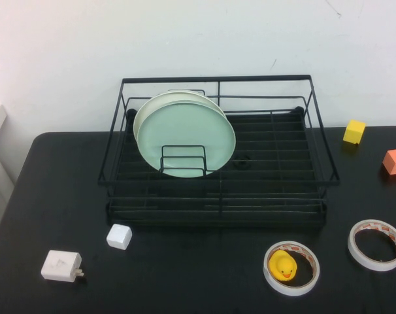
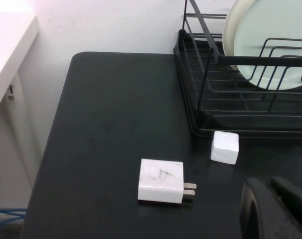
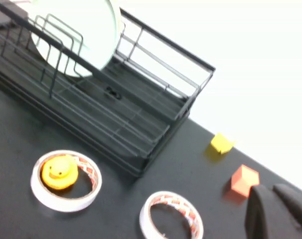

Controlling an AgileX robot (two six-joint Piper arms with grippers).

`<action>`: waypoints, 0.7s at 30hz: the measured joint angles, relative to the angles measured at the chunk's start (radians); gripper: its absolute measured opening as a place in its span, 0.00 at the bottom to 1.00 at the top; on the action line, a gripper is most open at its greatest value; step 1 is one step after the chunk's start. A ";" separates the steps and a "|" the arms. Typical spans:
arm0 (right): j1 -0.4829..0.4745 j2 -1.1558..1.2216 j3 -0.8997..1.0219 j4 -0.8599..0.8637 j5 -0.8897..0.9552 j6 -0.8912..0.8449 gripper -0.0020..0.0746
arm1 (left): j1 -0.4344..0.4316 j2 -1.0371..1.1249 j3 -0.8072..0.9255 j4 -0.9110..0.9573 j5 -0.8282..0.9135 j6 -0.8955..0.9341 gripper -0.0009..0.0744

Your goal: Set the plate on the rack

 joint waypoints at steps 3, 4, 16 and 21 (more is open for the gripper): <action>-0.038 -0.004 0.020 0.020 0.012 0.004 0.02 | 0.000 0.000 0.000 0.000 0.000 -0.001 0.01; -0.042 -0.004 0.022 0.020 0.014 0.004 0.02 | 0.000 0.000 0.000 0.000 0.000 -0.001 0.01; -0.046 -0.004 0.159 -0.279 -0.235 0.593 0.02 | 0.000 0.000 0.000 0.000 0.000 -0.005 0.01; -0.048 -0.004 0.237 -0.501 -0.245 0.883 0.02 | 0.000 0.000 0.000 0.000 0.000 -0.005 0.01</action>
